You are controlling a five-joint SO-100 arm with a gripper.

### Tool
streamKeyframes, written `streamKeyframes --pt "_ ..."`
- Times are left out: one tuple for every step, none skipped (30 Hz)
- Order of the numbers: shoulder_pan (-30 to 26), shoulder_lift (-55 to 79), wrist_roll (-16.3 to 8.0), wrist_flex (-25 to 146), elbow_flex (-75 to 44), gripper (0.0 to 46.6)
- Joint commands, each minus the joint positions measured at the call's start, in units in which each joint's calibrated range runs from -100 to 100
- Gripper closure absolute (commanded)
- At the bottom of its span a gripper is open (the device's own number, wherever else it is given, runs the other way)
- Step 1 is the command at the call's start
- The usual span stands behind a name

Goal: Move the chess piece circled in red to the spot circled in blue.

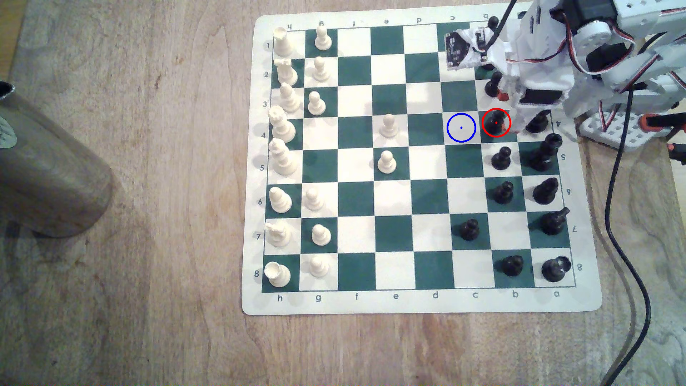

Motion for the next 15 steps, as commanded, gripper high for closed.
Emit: streamKeyframes --pt "-0.06 1.14 0.20 -1.54 -0.63 30.2" --pt "-0.14 1.31 0.10 -1.78 -0.63 30.2" --pt "-0.14 1.56 0.05 -2.03 -0.63 30.3" --pt "-0.21 1.90 0.00 -2.27 -0.63 30.6" --pt "-0.29 2.15 -0.05 -2.44 -0.54 31.0" --pt "-0.45 2.83 -0.10 -2.77 -0.44 31.5" --pt "-0.53 3.34 -0.10 -2.93 -0.44 31.6" --pt "-0.60 3.68 -0.10 -3.09 -0.44 31.7" --pt "-0.68 4.19 -0.10 -3.34 -0.44 31.8" --pt "-0.92 5.13 -0.10 -3.67 -0.26 31.9" --pt "-1.00 5.38 -0.20 -3.99 -0.17 31.9" --pt "-1.07 5.63 -0.24 -4.24 -0.17 31.9" --pt "-1.15 5.80 -0.34 -4.57 -0.08 32.0" --pt "-1.54 6.48 -0.59 -5.22 0.19 32.3" --pt "-1.70 6.91 -0.63 -5.47 0.19 32.7"
